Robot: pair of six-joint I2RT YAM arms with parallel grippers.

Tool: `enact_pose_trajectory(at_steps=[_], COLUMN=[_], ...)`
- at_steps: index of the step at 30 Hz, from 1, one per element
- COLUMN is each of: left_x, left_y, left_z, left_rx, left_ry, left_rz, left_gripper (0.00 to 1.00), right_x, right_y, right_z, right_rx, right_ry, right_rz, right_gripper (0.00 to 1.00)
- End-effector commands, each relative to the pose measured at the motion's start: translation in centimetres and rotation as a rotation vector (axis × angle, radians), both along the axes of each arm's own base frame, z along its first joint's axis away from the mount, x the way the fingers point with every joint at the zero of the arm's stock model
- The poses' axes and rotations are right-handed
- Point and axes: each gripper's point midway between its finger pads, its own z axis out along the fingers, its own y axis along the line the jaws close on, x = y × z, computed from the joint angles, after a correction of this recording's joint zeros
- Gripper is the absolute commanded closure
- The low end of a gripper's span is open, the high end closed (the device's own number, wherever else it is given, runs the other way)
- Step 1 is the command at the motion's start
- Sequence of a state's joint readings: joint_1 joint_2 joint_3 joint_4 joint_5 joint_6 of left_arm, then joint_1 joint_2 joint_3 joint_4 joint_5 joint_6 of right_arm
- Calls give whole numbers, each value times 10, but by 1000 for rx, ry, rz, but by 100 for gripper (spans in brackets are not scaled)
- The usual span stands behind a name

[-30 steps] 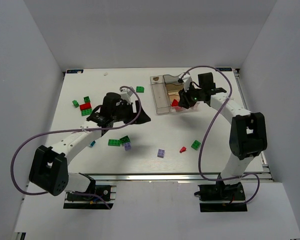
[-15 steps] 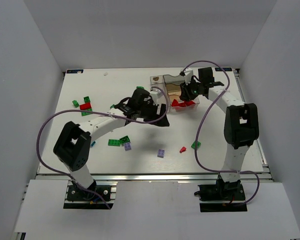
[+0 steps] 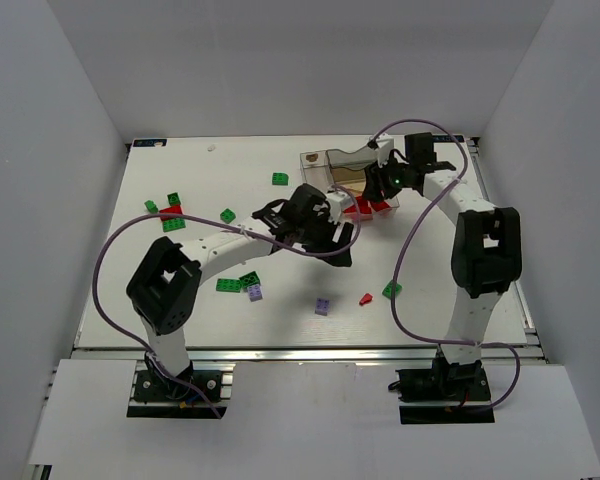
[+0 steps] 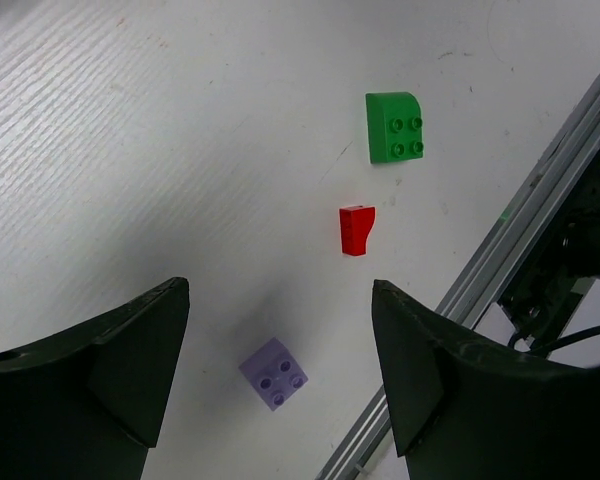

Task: Sort the legos into containers by color

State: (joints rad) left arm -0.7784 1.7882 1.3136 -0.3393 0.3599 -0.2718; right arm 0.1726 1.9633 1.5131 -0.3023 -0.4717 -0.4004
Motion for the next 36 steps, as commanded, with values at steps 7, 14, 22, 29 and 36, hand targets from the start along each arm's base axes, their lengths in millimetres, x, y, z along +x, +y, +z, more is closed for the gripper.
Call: enact_pose_trajectory(at_steps=[7,14,22,29,36], left_x=[-29,-50,-66,-59,-58], left_y=[-41,-60,-75,-81,-80], left_z=[-23,-42,-58,-73,-86], left_rx=[141,210,257,318,371], left_ry=[-62,-92,-117,-151,-171], left_rz=[-176,-235,-266,-246,-218], left_gripper=[19,21,23,31,46], right_x=[-50,-72,-77,-76,-75], right_y=[3,-19,-39,-46,-55], right_z=[100,109,103,105,107], right_rx=[273,316,316,313,318], right_ry=[-88,-99,-74,-82,-87], right_rz=[178,140,81,61,44], right_gripper=[46,41,40,40,40])
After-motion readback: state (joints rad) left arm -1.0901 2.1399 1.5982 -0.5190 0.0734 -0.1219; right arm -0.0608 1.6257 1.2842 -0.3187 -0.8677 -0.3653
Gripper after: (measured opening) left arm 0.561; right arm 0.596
